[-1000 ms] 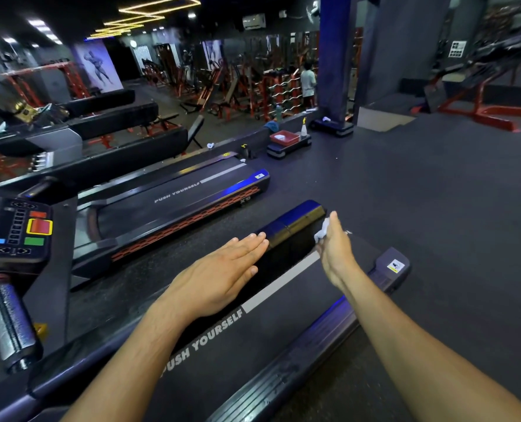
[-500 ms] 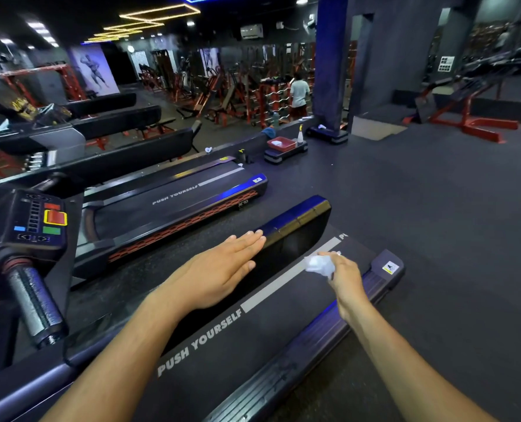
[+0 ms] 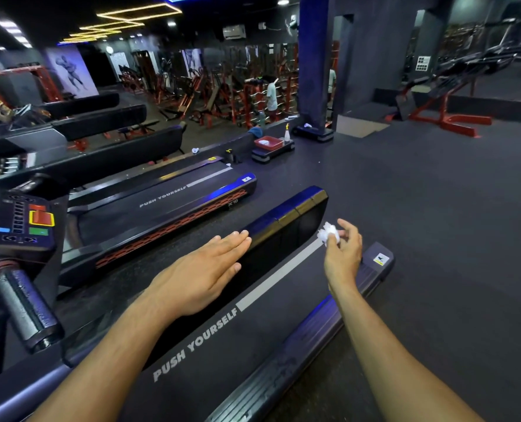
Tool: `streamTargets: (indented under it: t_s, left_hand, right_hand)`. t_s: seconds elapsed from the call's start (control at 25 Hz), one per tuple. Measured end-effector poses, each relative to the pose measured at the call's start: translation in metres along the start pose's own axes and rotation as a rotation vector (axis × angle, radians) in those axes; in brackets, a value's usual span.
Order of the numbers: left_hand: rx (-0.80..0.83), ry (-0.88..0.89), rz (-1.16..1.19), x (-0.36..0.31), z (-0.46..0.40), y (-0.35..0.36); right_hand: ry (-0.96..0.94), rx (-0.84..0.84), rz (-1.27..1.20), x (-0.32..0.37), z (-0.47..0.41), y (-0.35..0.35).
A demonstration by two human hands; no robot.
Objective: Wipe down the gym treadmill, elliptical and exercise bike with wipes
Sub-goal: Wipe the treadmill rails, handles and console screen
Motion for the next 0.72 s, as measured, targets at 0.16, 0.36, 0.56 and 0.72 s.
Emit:
streamTargets:
  t_s: [0.16, 0.36, 0.56, 0.72]
  left_hand:
    - [-0.011, -0.013, 0.015, 0.001, -0.002, 0.001]
    - [-0.007, -0.019, 0.035, 0.001, -0.005, -0.001]
    - [-0.014, -0.038, 0.030, -0.004, -0.007, -0.007]
    - [-0.013, -0.029, 0.019, -0.004, -0.006, -0.006]
  right_hand:
    - [0.027, -0.021, -0.075, -0.009, -0.004, 0.024]
    - [-0.037, 0.069, -0.118, -0.022, 0.060, 0.044]
    - [-0.131, 0.184, -0.141, -0.021, 0.105, 0.049]
    - [0.002, -0.019, -0.190, -0.008, 0.007, 0.031]
Point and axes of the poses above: each hand's wrist, its own z-axis away from the middle knuckle, its own y-axis out of the palm, x = y × z, the point moved 6 cm from there along -z, towards the middle knuckle, and after that the axes turned 11 degrees about y, right-handed, at the moved point
